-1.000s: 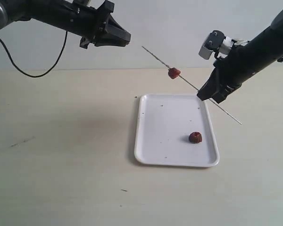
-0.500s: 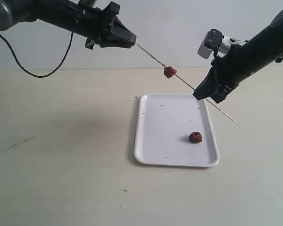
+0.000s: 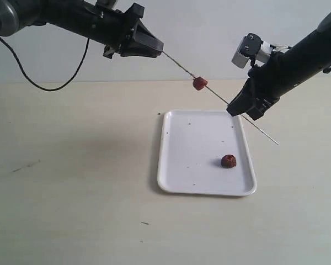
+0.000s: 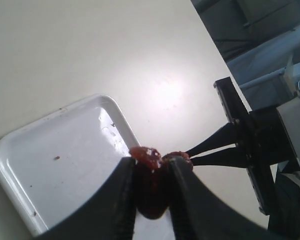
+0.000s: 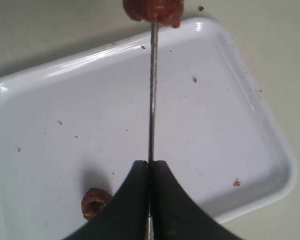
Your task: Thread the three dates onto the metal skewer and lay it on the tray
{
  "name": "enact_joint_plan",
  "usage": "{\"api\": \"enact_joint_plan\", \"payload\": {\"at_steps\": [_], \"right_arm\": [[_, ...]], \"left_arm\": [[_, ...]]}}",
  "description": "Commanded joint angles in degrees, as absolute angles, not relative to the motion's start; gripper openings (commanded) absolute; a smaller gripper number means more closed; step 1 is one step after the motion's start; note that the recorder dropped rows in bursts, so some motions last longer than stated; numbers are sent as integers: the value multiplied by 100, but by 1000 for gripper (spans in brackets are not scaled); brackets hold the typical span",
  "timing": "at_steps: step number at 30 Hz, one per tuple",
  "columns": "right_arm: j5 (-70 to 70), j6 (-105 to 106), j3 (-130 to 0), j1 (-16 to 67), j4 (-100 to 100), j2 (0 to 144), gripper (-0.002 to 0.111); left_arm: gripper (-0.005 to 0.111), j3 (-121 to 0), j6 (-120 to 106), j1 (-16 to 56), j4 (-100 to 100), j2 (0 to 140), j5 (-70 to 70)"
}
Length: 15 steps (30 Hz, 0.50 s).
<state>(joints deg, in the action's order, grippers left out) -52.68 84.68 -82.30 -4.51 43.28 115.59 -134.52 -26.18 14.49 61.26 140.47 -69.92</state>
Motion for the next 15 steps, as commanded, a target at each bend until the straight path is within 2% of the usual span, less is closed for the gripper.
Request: {"api": "enact_joint_plan", "payload": {"at_steps": [1,15], "right_arm": [[-5233,8473,-8215,-465,4384,11505,0],[-5189,8296,-8215,-465,4095,11505,0]], "left_arm": [[23,-13458,-2652,1545,6194,14034,-6996],[23,-13458,-2652,1543,6183,14034,-6996]]}}
